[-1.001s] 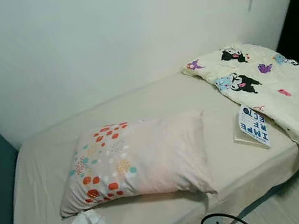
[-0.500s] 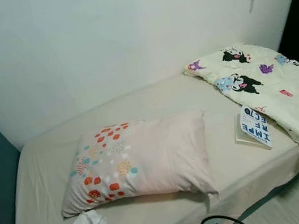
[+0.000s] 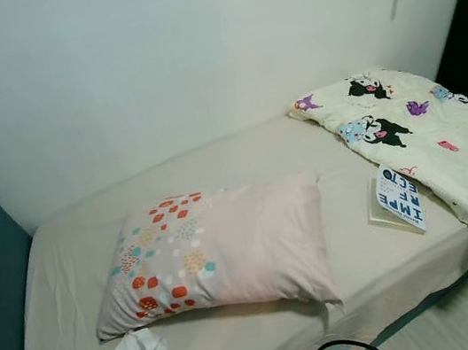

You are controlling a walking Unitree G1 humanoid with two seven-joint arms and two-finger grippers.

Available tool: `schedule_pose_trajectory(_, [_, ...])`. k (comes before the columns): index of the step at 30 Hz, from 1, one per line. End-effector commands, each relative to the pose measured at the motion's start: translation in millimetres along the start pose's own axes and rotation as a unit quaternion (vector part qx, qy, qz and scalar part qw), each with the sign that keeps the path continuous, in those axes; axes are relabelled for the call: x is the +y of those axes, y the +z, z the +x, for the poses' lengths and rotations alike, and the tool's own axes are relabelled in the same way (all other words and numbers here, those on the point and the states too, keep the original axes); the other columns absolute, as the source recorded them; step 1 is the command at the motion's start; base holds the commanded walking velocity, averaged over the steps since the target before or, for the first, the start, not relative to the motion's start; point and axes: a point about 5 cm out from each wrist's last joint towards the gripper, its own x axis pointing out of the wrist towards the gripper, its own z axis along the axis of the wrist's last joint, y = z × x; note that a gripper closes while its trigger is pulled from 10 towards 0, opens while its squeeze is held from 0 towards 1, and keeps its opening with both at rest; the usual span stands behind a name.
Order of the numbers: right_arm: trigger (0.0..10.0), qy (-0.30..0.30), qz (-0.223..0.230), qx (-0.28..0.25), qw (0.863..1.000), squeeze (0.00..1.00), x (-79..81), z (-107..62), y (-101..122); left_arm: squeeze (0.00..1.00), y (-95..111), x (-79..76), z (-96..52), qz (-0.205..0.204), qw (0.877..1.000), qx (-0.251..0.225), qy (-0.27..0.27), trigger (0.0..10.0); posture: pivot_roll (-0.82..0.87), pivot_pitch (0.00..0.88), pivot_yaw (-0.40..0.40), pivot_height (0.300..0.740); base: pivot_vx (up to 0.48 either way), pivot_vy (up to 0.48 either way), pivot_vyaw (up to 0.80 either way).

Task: Clean up the room

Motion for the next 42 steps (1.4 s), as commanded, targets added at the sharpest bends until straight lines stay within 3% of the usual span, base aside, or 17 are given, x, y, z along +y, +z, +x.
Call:
schedule_pose_trajectory(1, [10.0,0.007,-0.003,0.009,1.0,0.0,4.5,0.1,-4.9,0.0,-4.4,3.3,-1.4,0.001,1.0,0.004,0.002,10.0,-0.04,0.0,0.002,0.74,0.0,0.0,0.0])
schedule_pose_trajectory(42, [10.0,0.007,-0.016,0.012,1.0,0.0,11.9,1.0,-4.0,0.0,-9.7,6.2,-3.1,0.009,1.0,0.011,-0.001,10.0,-0.02,0.0,-0.013,0.74,0.0,0.0,0.0])
